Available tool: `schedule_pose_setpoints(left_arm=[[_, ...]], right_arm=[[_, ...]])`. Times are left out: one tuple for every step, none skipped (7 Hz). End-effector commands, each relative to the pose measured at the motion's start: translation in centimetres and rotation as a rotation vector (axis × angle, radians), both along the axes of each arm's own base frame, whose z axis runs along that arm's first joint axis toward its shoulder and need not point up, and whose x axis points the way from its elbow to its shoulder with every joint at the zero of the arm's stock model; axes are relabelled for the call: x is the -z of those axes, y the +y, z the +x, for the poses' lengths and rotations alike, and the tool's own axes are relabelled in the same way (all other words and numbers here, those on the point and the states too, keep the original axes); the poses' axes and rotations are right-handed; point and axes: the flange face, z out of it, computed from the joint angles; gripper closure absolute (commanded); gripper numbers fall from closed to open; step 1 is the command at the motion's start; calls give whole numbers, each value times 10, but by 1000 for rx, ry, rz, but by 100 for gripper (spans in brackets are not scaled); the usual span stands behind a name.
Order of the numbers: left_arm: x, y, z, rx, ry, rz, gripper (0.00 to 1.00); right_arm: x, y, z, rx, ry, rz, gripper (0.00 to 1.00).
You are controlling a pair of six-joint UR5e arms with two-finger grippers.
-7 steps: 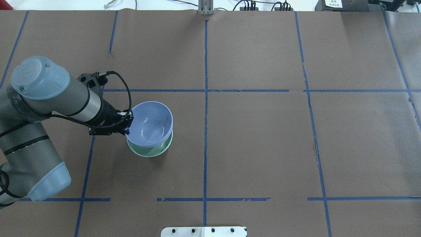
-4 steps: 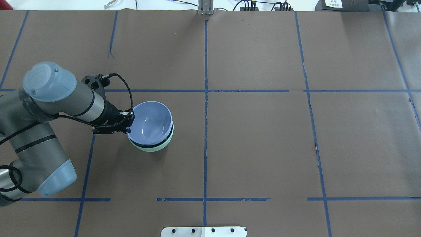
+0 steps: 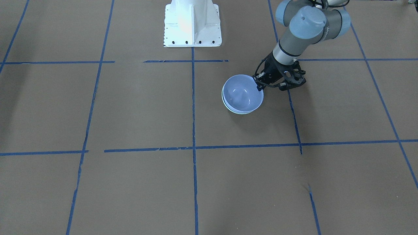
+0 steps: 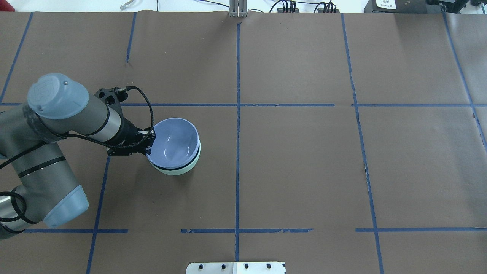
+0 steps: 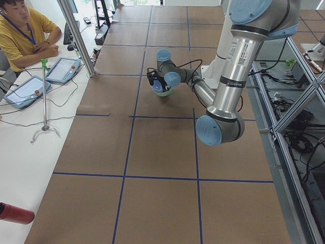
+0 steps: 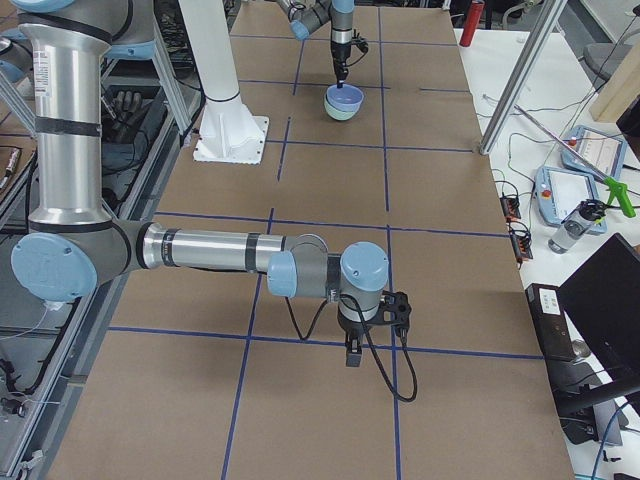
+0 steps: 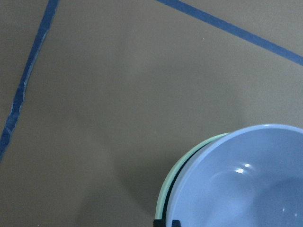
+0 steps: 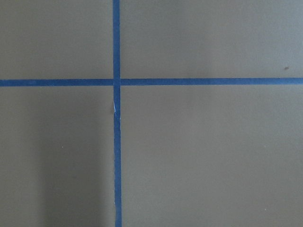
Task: Stack blue bowl on green bowl
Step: 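Lower the blue bowl into the green bowl and open the left gripper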
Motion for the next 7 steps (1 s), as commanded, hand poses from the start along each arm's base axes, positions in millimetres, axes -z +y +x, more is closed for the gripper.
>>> schedule_pose_setpoints(left_arm=[[-5, 10, 3, -18, -5, -1, 100], [-7, 13, 5, -25, -9, -3, 100], [-13, 18, 7, -35, -14, -5, 100], [-13, 20, 9, -49, -14, 9, 100], [-12, 21, 10, -51, -13, 10, 42], [-10, 21, 8, -48, -9, 8, 0], [0, 26, 0, -54, 14, 17, 0]], right_arm=[[0, 0, 0, 0, 1, 1, 0], [0, 0, 0, 0, 1, -1, 0], [0, 0, 0, 0, 1, -1, 0], [0, 0, 0, 0, 1, 1, 0], [0, 0, 0, 0, 1, 1, 0], [0, 0, 0, 0, 1, 1, 0], [0, 0, 0, 0, 1, 1, 0]])
